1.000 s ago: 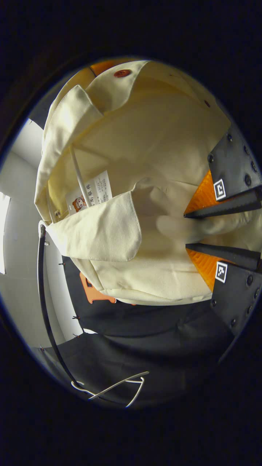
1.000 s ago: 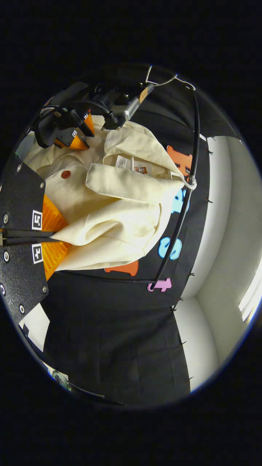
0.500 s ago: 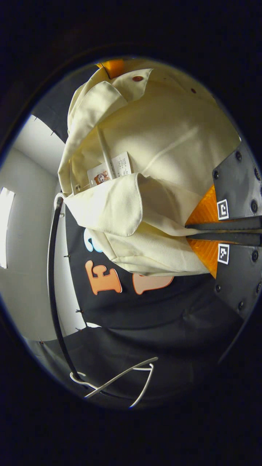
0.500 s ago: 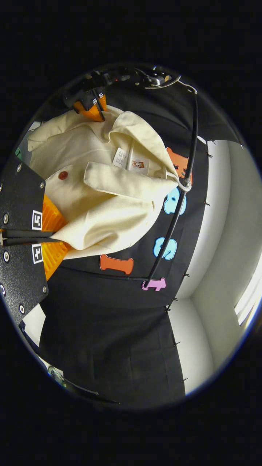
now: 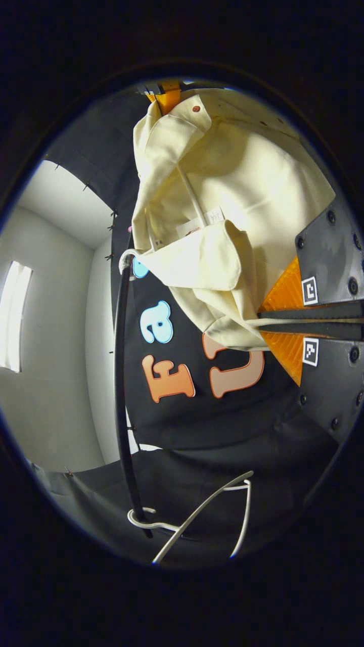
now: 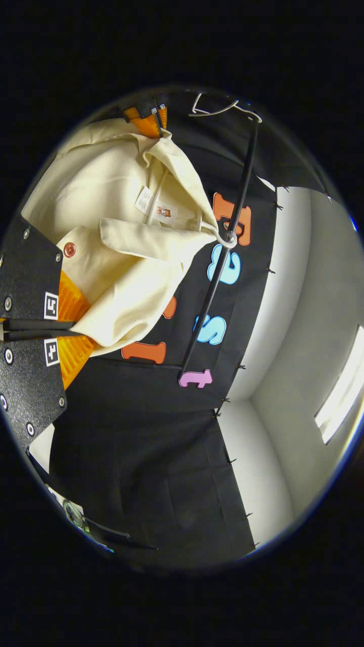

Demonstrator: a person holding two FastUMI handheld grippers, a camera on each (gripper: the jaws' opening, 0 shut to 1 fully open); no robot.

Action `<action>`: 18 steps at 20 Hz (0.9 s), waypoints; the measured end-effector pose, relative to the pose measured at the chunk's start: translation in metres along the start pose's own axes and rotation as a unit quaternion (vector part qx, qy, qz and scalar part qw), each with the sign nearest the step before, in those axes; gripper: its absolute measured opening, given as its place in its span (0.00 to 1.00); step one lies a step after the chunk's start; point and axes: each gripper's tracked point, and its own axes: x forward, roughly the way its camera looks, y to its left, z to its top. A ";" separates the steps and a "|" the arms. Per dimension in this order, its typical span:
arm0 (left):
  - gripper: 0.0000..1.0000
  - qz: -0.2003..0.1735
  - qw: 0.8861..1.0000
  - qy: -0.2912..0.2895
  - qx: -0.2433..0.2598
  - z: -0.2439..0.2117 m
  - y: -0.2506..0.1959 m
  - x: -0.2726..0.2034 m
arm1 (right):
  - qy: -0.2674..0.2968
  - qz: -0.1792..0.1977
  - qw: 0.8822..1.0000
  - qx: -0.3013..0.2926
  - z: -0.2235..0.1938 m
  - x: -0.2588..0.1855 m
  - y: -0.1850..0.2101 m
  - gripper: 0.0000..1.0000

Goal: Grasp the clothes on the hanger with both hands and then place them into the laundry hamper below.

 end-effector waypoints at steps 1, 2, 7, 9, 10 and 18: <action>0.09 0.011 1.000 -0.004 0.010 0.007 0.010 0.001 | -0.002 -0.002 1.000 0.002 0.004 -0.001 -0.002 0.00; 0.08 0.023 0.999 -0.009 0.023 0.016 0.023 0.002 | -0.007 -0.005 1.000 0.005 0.011 -0.004 -0.005 0.00; 0.07 0.046 0.998 -0.038 0.030 0.044 0.047 0.006 | -0.043 -0.024 0.999 -0.003 0.045 -0.001 -0.022 0.00; 0.07 0.055 0.996 -0.057 0.038 0.057 0.052 0.014 | -0.059 -0.029 0.998 -0.003 0.062 0.002 -0.028 0.00; 0.07 0.059 0.996 -0.062 0.040 0.061 0.055 0.019 | -0.066 -0.031 0.997 -0.005 0.070 0.005 -0.033 0.00; 0.07 0.102 0.990 -0.085 0.046 0.078 0.087 0.048 | -0.099 -0.042 0.993 -0.039 0.124 0.040 -0.060 0.00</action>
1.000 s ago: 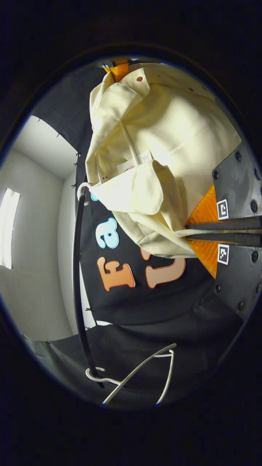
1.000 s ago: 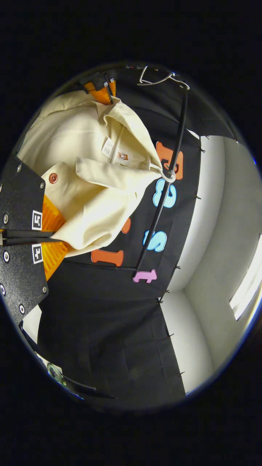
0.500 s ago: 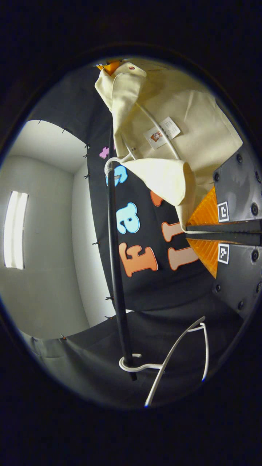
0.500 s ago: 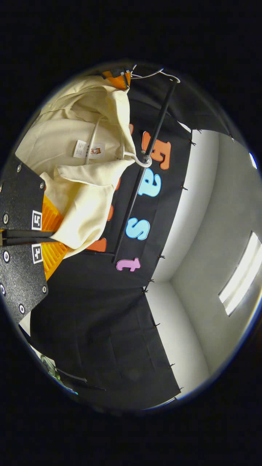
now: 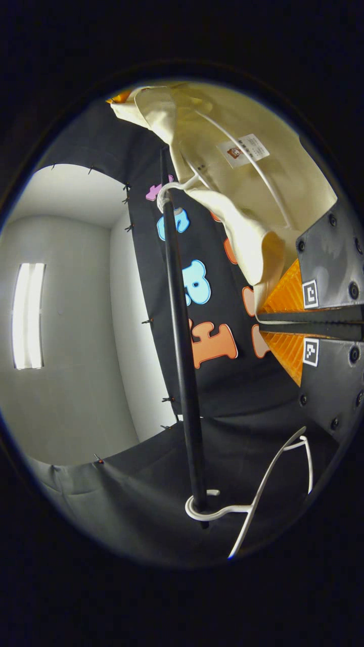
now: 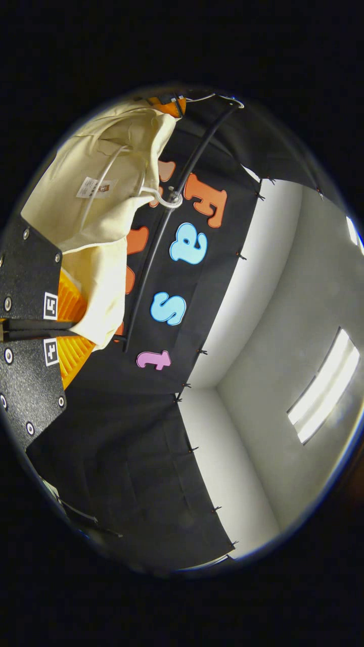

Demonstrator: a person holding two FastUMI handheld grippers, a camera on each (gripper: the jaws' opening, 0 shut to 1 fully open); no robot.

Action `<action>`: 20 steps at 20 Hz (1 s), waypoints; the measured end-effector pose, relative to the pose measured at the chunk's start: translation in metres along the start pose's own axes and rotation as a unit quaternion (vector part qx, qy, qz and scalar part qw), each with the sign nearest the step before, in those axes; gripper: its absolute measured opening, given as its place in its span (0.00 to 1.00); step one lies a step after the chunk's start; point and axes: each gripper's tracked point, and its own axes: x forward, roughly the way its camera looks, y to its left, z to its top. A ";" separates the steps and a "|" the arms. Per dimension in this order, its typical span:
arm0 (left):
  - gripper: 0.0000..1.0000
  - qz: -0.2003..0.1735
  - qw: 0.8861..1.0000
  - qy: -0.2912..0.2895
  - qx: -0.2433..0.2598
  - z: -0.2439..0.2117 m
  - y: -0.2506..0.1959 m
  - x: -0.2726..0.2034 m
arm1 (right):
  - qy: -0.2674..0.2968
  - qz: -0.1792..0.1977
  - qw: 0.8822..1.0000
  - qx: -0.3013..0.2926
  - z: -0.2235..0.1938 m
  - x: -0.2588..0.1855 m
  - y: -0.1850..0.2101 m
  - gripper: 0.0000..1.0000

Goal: Grasp the clothes on the hanger with both hands and then place them into the laundry hamper below.

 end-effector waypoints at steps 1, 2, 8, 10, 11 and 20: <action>0.07 0.004 1.000 -0.002 0.003 0.000 0.002 0.006 | -0.003 -0.004 1.000 -0.003 0.003 0.009 -0.005 0.00; 0.07 0.007 1.000 -0.003 0.004 -0.001 0.002 0.012 | -0.004 -0.007 1.000 -0.001 0.005 0.017 -0.009 0.00; 0.07 0.023 1.000 -0.008 0.003 -0.013 0.005 0.048 | -0.015 -0.010 1.000 0.015 0.021 0.066 -0.025 0.00; 0.07 0.030 0.999 -0.011 0.009 -0.019 0.008 0.057 | -0.012 -0.009 1.000 0.015 0.014 0.084 -0.025 0.00; 0.07 0.032 0.999 -0.014 0.015 -0.020 0.007 0.060 | -0.006 -0.007 1.000 0.013 0.008 0.090 -0.024 0.00; 0.07 0.040 0.999 0.021 0.000 -0.063 0.004 0.097 | 0.052 0.012 0.998 0.016 -0.067 0.124 0.004 0.00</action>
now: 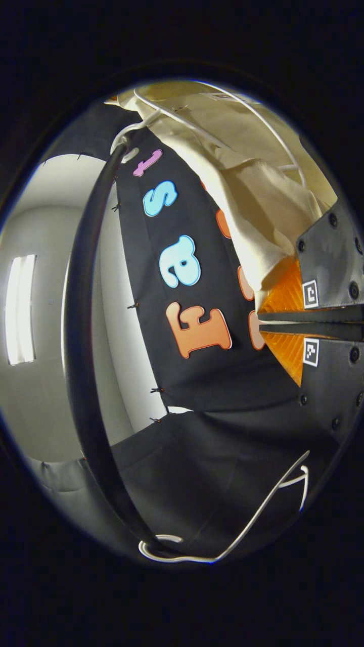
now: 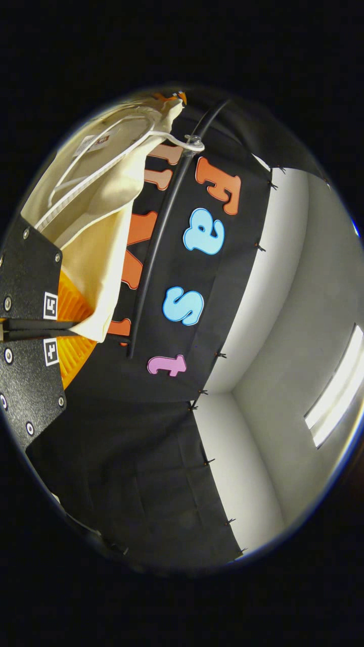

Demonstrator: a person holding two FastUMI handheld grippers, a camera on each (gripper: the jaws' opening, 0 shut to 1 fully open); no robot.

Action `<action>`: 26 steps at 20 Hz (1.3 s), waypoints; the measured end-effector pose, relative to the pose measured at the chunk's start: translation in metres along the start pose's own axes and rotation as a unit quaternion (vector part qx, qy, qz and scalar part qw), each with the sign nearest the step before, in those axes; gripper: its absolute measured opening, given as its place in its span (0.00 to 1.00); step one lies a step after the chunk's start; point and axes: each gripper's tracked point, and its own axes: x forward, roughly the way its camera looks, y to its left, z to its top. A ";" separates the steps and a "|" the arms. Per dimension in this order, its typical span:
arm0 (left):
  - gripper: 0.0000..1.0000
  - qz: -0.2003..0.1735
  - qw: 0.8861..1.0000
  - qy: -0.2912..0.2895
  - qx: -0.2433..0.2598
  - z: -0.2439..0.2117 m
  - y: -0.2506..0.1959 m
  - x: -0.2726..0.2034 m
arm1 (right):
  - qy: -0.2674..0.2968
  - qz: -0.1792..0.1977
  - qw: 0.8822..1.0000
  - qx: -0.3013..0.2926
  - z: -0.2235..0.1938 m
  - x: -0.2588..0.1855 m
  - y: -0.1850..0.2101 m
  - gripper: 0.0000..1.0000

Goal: Grasp the clothes on the hanger with both hands and then place them into the laundry hamper below.

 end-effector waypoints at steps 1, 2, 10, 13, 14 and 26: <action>0.07 -0.002 1.000 0.007 0.004 -0.008 -0.002 0.004 | 0.008 0.004 1.000 0.003 -0.008 0.001 0.003 0.00; 0.07 -0.004 1.000 0.013 0.006 -0.017 -0.005 0.008 | 0.015 0.007 1.000 0.009 -0.017 0.003 0.007 0.00; 0.07 -0.011 0.997 0.071 0.019 -0.079 -0.005 0.004 | 0.054 0.022 0.998 0.039 -0.068 -0.024 0.033 0.00; 0.07 -0.014 0.995 0.094 0.024 -0.101 0.000 -0.012 | 0.077 0.030 0.995 0.057 -0.096 -0.050 0.048 0.00; 0.07 -0.015 0.995 0.100 0.024 -0.107 0.001 -0.017 | 0.085 0.030 0.995 0.052 -0.106 -0.060 0.050 0.00; 0.07 0.004 0.993 0.109 0.039 -0.101 0.041 -0.080 | 0.133 0.102 0.982 0.084 -0.129 -0.146 0.107 0.00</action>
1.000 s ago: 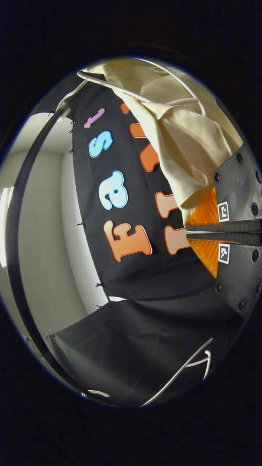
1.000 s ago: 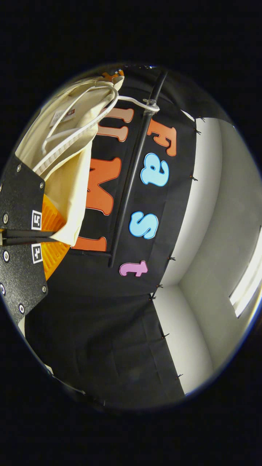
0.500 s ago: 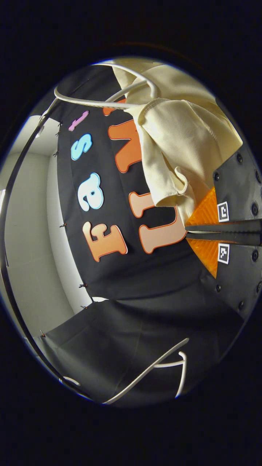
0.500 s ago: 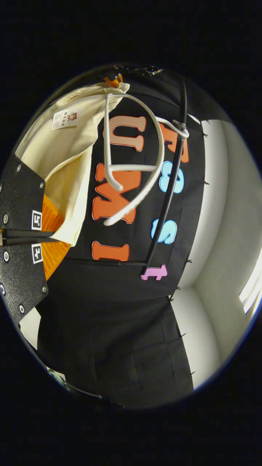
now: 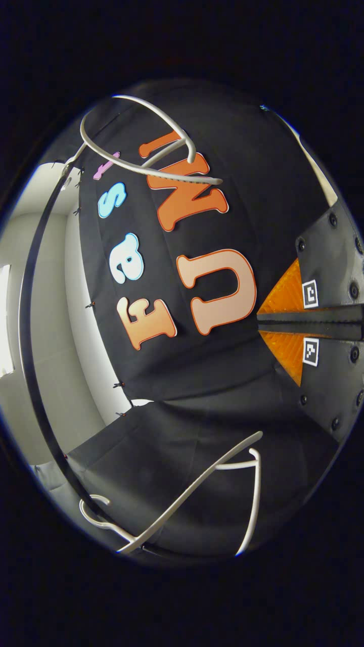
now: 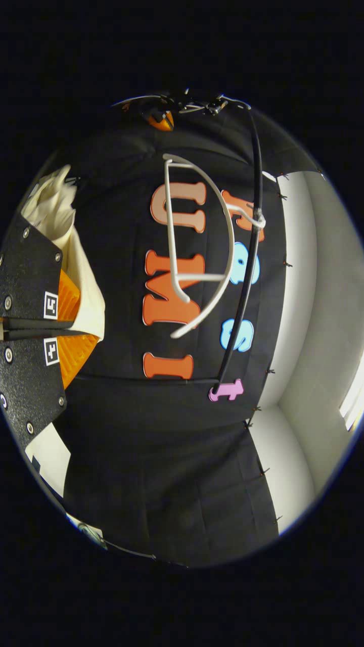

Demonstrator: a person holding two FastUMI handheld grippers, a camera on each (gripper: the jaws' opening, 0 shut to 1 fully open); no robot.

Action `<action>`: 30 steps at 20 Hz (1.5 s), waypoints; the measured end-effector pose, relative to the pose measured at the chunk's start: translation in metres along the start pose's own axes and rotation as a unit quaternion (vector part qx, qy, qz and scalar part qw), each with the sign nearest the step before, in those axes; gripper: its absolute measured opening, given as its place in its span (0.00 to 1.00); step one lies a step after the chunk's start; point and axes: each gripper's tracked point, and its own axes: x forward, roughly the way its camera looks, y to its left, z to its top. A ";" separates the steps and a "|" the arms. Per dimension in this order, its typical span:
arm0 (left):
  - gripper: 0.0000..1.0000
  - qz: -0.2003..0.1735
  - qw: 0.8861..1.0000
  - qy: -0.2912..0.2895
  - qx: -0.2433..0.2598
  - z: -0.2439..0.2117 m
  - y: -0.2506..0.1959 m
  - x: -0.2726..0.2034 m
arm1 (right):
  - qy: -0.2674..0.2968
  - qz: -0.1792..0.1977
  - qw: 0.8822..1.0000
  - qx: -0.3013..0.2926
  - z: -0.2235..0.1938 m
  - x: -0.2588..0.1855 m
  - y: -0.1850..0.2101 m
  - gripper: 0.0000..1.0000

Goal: Grasp the clothes on the hanger with both hands and then place them into the laundry hamper below.

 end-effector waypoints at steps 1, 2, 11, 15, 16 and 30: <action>0.07 -0.001 1.000 0.004 0.003 -0.006 0.004 -0.008 | 0.004 0.014 1.000 -0.016 -0.007 -0.007 0.016 0.00; 0.07 -0.006 1.000 0.013 0.004 -0.014 0.005 -0.022 | 0.005 0.031 0.999 -0.041 -0.015 -0.015 0.034 0.00; 0.07 -0.185 0.959 0.188 -0.106 -0.132 -0.124 -0.200 | 0.016 0.118 0.993 -0.018 -0.011 -0.073 0.101 0.00; 0.07 -0.274 0.918 0.244 -0.152 -0.145 -0.185 -0.272 | 0.033 0.122 0.992 -0.015 -0.025 -0.079 0.104 0.00; 0.08 -0.290 0.909 0.256 -0.154 -0.147 -0.196 -0.283 | 0.047 0.118 0.992 -0.012 -0.041 -0.081 0.105 0.00; 0.07 -0.313 0.864 0.355 -0.174 -0.197 -0.237 -0.318 | 0.348 0.049 0.936 0.025 -0.366 -0.118 0.087 0.07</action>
